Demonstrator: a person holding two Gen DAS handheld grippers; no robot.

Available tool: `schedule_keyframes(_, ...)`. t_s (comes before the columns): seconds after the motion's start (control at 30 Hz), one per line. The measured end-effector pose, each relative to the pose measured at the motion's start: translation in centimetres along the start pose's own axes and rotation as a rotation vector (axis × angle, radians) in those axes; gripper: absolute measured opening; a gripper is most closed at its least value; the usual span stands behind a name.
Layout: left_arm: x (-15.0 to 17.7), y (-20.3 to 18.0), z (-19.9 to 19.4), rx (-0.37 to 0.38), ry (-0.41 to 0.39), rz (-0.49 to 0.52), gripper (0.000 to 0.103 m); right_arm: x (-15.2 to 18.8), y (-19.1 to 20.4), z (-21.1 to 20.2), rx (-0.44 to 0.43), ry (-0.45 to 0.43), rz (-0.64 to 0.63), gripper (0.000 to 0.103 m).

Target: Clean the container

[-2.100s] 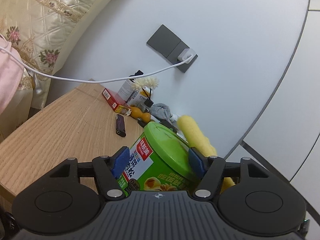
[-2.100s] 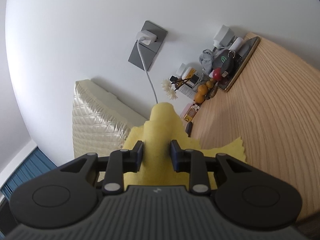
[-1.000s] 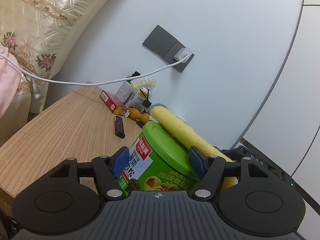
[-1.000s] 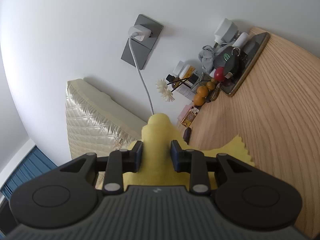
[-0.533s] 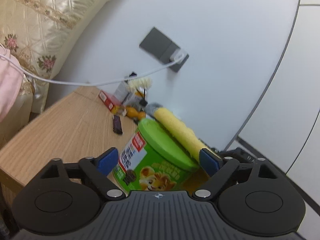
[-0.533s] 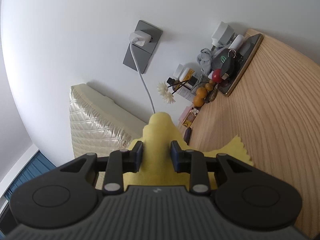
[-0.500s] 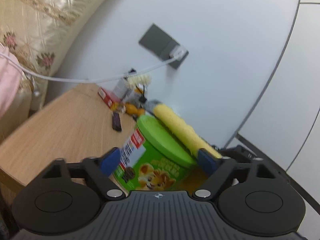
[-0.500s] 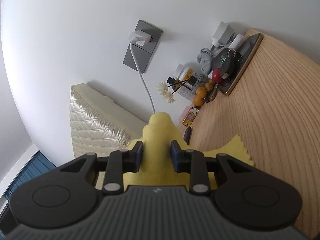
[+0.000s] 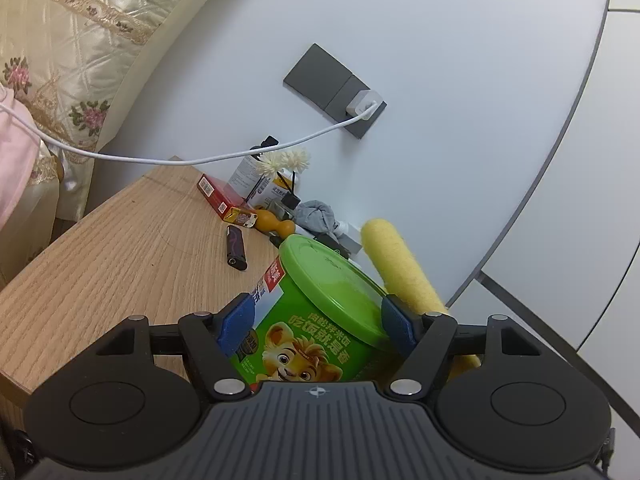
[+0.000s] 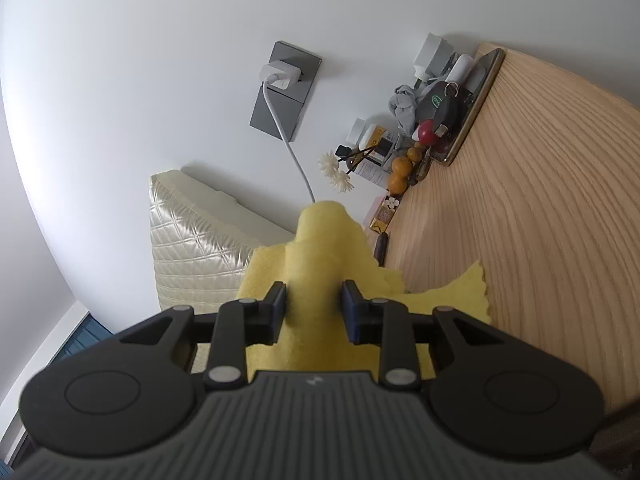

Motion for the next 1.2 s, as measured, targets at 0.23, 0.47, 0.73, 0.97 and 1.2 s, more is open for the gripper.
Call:
schedule_keyframes(0.23, -0.1, 0.1, 0.0, 0.006, 0.002, 0.007, 0.074, -1.4, -0.4, 1.8, 0.013, -0.017, 0.015, 0.031)
schedule_keyframes(0.47, 0.0, 0.1, 0.0, 0.005, -0.001, 0.008, 0.074, -1.9, -0.6, 2.5, 0.013, -0.001, -0.012, 0.031)
schedule_keyframes(0.73, 0.0, 0.1, 0.0, 0.006, 0.002, 0.011, 0.074, -0.4, -0.6, -0.1, -0.008, 0.007, 0.030, 0.031)
schedule_keyframes(0.97, -0.2, 0.2, 0.0, 0.015, 0.012, 0.021, 0.074, -1.2, -0.5, 1.2, 0.000, -0.010, 0.015, 0.031)
schedule_keyframes(1.2, -0.2, 0.3, 0.0, 0.025, 0.016, 0.030, 0.074, -1.9, -0.5, 2.3, 0.002, -0.022, -0.009, 0.030)
Point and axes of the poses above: each gripper's, at about its wrist camera, not at the fingertips, and z roughly the way its jaws point, y to its left, x to its underside, the point moved 3 cm from there along z, roughly the way its jaws point, and after that the axes turned 11 degrees about z, right-handed, at the moved point
